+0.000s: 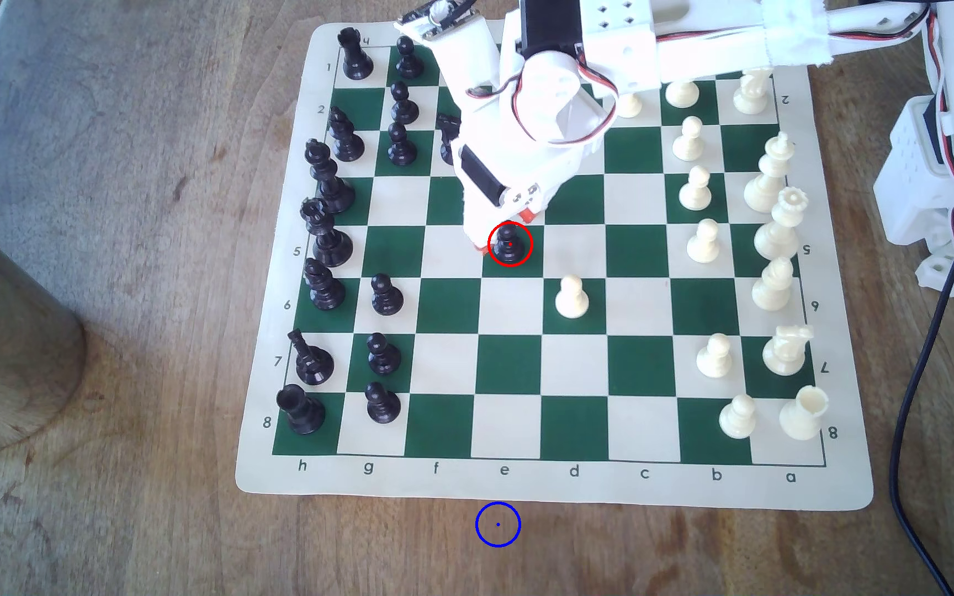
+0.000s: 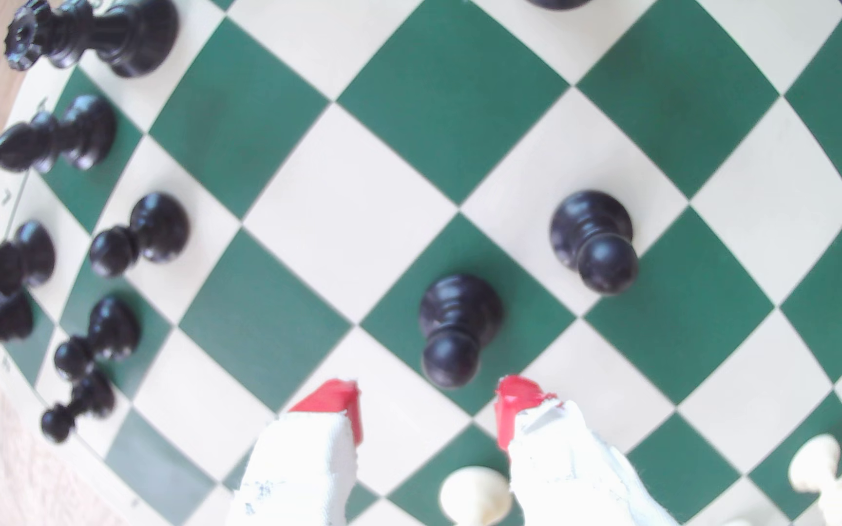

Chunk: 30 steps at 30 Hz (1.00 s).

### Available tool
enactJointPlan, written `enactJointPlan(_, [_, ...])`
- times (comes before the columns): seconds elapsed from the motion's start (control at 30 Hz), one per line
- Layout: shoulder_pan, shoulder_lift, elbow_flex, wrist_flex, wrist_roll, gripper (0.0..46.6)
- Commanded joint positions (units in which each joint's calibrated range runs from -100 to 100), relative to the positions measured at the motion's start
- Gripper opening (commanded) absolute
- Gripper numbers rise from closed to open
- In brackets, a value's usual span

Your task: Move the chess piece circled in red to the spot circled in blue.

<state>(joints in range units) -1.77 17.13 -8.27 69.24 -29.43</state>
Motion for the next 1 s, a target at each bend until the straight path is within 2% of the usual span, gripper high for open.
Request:
enactJointPlan(0.0, [0.6,-1.4,-5.4,0.9,1.2,14.9])
enactJointPlan(0.7, [0.9,2.9,-4.9,-4.5,1.5,14.3])
enactJointPlan(0.77, [0.8,2.9,-4.9,-4.5,1.7,13.5])
enactJointPlan(0.97, [0.2,2.9,-4.6,-4.3,2.0,4.9])
